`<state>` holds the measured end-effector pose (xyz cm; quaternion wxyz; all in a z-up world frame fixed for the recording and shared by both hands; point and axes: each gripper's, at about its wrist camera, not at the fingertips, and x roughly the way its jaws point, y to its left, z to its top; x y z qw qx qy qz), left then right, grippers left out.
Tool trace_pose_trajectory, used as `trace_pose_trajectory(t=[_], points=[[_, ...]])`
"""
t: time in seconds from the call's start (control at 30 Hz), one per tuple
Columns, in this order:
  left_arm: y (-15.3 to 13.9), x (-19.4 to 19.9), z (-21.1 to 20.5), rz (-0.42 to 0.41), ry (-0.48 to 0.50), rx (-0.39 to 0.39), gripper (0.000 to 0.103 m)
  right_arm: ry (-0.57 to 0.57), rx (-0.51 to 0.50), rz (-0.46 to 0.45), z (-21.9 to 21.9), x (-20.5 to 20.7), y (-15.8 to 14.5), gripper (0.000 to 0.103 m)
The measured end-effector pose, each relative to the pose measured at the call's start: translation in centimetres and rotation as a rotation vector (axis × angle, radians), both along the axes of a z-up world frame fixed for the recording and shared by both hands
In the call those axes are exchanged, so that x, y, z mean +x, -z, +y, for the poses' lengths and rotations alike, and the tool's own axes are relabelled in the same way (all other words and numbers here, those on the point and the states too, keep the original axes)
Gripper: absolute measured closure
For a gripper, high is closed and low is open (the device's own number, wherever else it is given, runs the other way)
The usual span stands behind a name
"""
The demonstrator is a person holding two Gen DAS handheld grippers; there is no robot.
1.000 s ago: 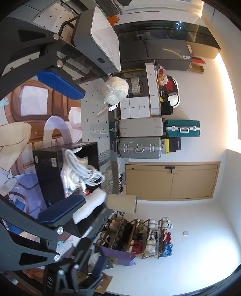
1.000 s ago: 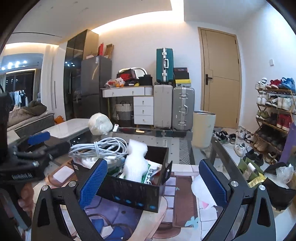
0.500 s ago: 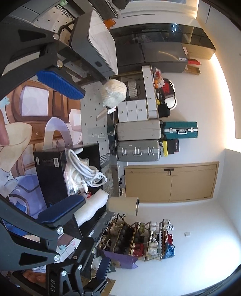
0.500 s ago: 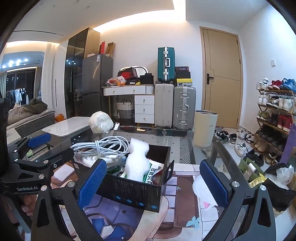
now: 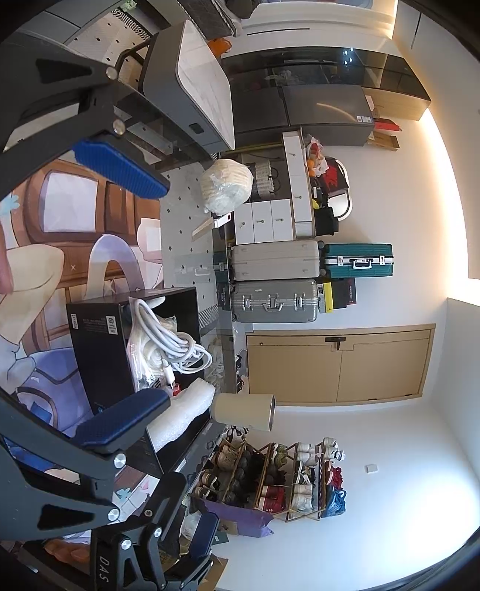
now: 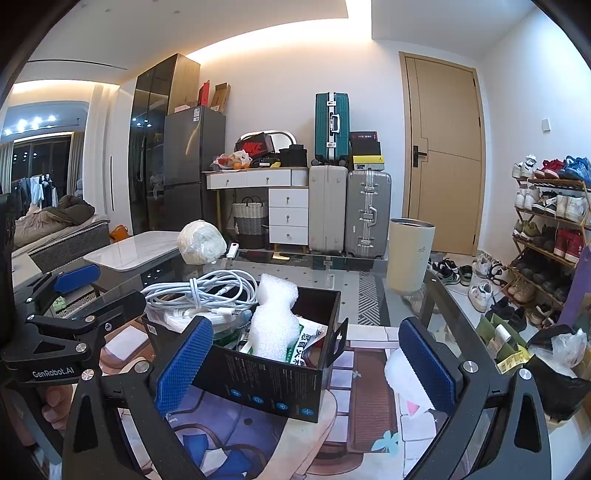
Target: Organize soft objects
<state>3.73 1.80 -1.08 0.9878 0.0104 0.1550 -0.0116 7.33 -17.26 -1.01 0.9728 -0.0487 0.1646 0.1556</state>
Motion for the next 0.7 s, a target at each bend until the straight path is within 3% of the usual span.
trace_pose_trajectory(t=[0.7], points=[[0.02, -0.19, 0.26, -0.003, -0.010, 0.002, 0.000, -0.012, -0.003, -0.007, 0.03, -0.10, 0.01, 0.001]])
